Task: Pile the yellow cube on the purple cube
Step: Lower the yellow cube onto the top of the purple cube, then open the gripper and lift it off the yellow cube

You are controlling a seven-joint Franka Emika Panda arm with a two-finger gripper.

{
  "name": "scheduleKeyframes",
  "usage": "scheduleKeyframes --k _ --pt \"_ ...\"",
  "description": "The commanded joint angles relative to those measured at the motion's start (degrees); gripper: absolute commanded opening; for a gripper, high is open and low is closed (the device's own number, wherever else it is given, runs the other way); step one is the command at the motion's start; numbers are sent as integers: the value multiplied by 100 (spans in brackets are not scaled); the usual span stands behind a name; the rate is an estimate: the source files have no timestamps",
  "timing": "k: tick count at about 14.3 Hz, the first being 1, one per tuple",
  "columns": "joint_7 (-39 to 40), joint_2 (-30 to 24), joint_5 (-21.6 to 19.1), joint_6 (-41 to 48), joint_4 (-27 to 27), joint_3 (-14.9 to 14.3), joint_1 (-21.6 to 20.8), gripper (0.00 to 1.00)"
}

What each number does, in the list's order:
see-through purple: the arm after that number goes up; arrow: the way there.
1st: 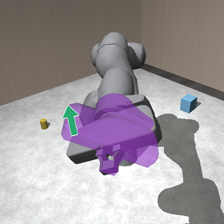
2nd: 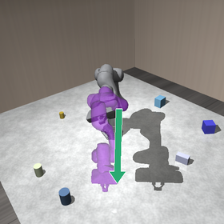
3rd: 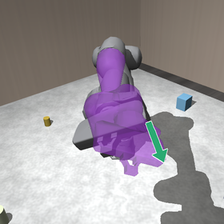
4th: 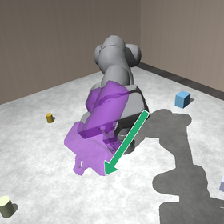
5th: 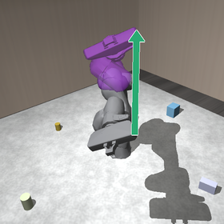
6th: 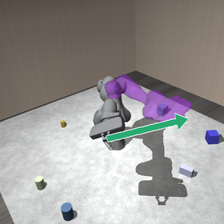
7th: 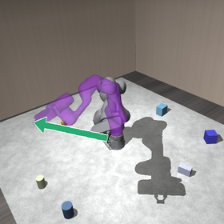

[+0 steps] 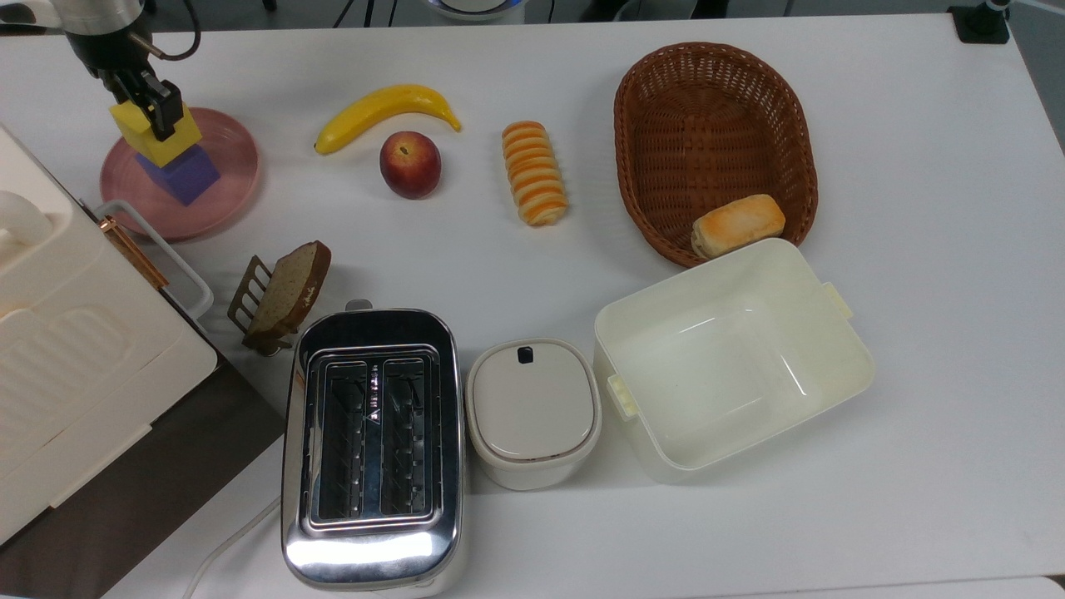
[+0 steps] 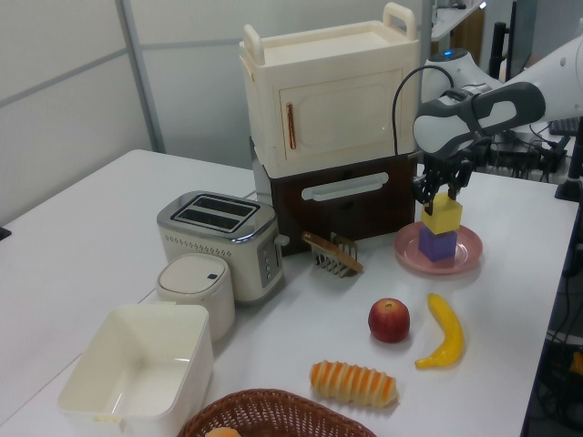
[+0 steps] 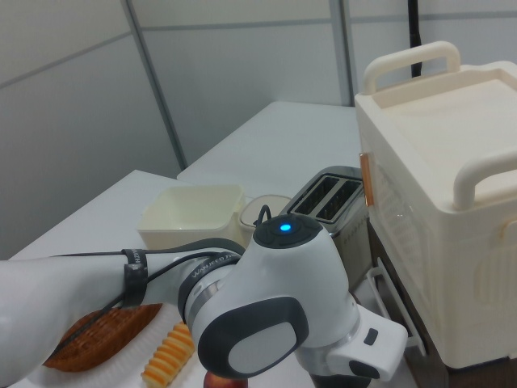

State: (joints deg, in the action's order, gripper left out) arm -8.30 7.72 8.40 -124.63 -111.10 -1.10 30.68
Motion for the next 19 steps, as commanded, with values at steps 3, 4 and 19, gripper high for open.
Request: scheduleKeyframes --k 3,4,19 --pt "179 45 -14 -70 18 75 79 18" --pt "179 54 -5 -70 18 75 79 18" --pt "162 -278 4 9 27 83 8 100"
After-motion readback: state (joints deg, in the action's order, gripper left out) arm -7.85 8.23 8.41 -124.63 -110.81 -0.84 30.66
